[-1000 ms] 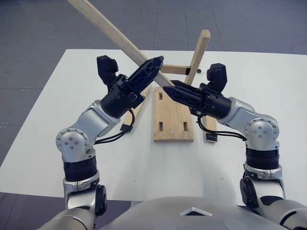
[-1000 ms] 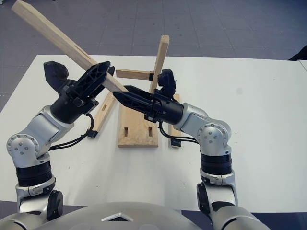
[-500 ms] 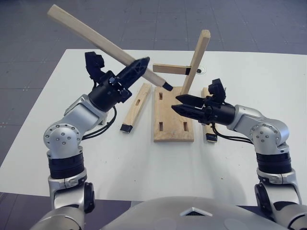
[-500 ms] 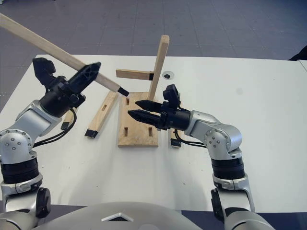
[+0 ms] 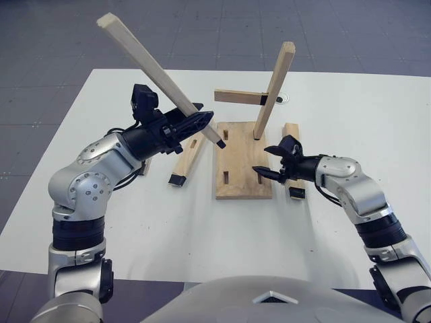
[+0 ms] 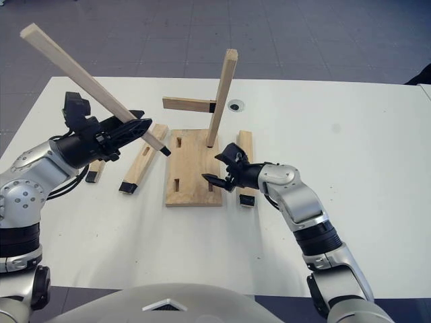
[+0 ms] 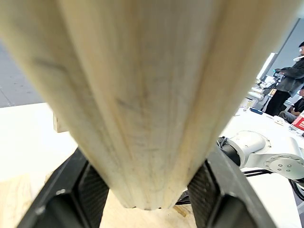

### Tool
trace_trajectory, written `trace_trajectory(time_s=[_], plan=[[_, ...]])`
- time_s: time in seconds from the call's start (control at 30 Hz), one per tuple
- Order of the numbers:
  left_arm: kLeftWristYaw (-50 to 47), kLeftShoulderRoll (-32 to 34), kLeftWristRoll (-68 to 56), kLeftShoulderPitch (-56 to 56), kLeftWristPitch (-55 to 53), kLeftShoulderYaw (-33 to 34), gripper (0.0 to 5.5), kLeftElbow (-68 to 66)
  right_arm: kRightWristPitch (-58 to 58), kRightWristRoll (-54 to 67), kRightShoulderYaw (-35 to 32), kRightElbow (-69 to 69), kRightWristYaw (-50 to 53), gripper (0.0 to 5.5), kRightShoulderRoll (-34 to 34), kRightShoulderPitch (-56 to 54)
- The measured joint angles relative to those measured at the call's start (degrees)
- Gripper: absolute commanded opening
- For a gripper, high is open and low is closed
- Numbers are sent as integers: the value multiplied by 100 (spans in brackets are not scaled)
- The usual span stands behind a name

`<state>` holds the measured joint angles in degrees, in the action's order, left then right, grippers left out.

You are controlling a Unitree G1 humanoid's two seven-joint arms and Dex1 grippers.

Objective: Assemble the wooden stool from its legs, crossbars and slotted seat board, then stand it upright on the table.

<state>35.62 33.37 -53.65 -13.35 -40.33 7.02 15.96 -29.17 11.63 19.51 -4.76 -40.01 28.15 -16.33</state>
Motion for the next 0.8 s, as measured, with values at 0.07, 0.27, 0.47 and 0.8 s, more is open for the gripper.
trace_trajectory(time_s=[0.07, 0.27, 0.47, 0.8], plan=[[-4, -65, 1, 59, -2, 2, 205, 57, 26, -246, 106, -31, 1, 359, 103, 97], [-18, -119, 25, 177, -21, 12, 205, 152, 54, -686, 257, -515, -257, 359, 560, 193], [-60, -137, 109, 230, -23, 13, 205, 234, 796, -1679, 1175, -540, -1042, 359, 908, -494], [-60, -140, 233, 362, -25, 25, 205, 288, 3350, -2954, 1727, -195, -1636, 359, 1809, -970]])
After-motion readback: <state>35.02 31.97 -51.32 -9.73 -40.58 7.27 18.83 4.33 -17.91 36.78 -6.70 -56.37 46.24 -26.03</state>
